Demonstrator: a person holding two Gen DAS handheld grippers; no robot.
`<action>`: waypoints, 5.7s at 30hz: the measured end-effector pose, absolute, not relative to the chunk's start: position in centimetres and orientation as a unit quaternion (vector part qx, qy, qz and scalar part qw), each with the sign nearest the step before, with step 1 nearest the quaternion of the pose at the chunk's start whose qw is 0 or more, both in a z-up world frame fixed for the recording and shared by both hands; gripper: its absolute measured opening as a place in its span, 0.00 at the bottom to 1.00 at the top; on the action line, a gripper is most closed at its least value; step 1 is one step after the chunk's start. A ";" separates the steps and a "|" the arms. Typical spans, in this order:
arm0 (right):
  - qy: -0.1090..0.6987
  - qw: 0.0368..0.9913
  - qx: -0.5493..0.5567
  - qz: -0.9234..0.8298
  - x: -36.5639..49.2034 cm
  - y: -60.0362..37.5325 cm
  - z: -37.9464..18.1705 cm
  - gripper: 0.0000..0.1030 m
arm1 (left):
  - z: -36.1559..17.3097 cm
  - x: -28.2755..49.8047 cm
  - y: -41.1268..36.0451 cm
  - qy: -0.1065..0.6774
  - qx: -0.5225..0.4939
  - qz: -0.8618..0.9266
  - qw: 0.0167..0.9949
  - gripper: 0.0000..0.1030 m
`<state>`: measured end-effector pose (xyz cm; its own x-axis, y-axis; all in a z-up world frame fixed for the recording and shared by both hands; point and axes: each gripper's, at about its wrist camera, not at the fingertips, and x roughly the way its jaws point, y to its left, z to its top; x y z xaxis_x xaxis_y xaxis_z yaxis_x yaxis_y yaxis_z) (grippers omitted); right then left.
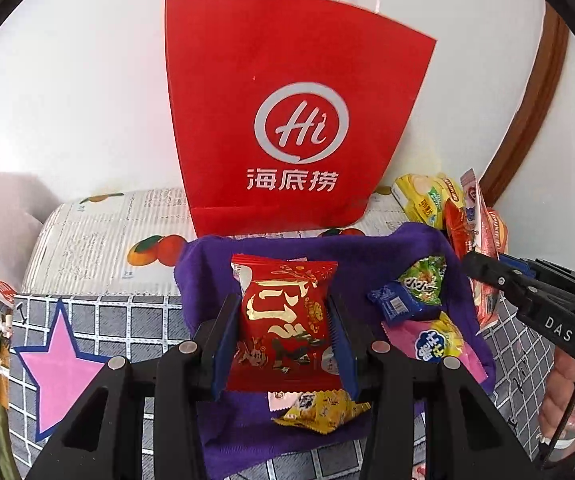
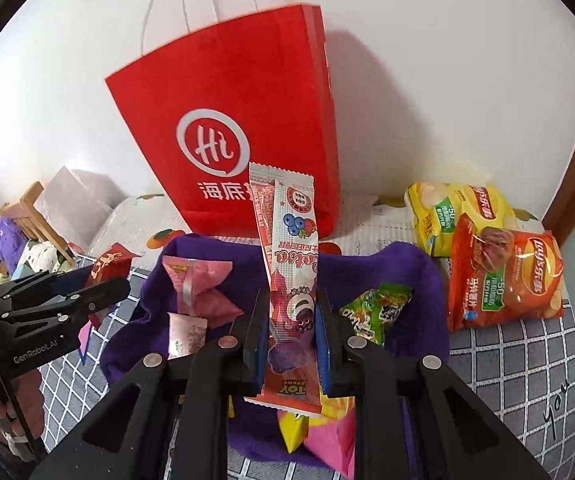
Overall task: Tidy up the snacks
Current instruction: 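Carry the stick packet with right tool while left carries red packet over the towel, then lower the stick packet onto the towel and open right tool while left holds red packet, then lower the red packet onto the towel and open the left tool, then move the right tool down to the pink peach candy packet on the bed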
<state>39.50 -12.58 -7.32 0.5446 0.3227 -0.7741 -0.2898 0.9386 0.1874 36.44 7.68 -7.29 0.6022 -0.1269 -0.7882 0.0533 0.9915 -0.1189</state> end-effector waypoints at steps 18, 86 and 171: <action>0.505 0.844 0.018 0.180 42.1 -15.3 -12.0 0.19 | -10.5 38.2 8.3 0.469 -0.040 -0.040 0.881 0.40; 0.495 0.843 0.008 0.209 41.5 -15.1 -11.4 0.41 | -13.5 38.5 4.8 0.524 -0.047 -0.085 0.846 0.41; 0.470 0.882 0.014 0.039 20.0 -20.4 -19.4 0.49 | -6.0 32.6 0.9 0.438 0.008 -0.117 0.891 0.54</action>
<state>19.97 -20.41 -19.39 0.5559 0.0829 -0.8271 -0.0562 0.9965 0.0621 32.57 0.92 -6.02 0.5886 -0.2014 -0.7829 0.2160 0.9724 -0.0877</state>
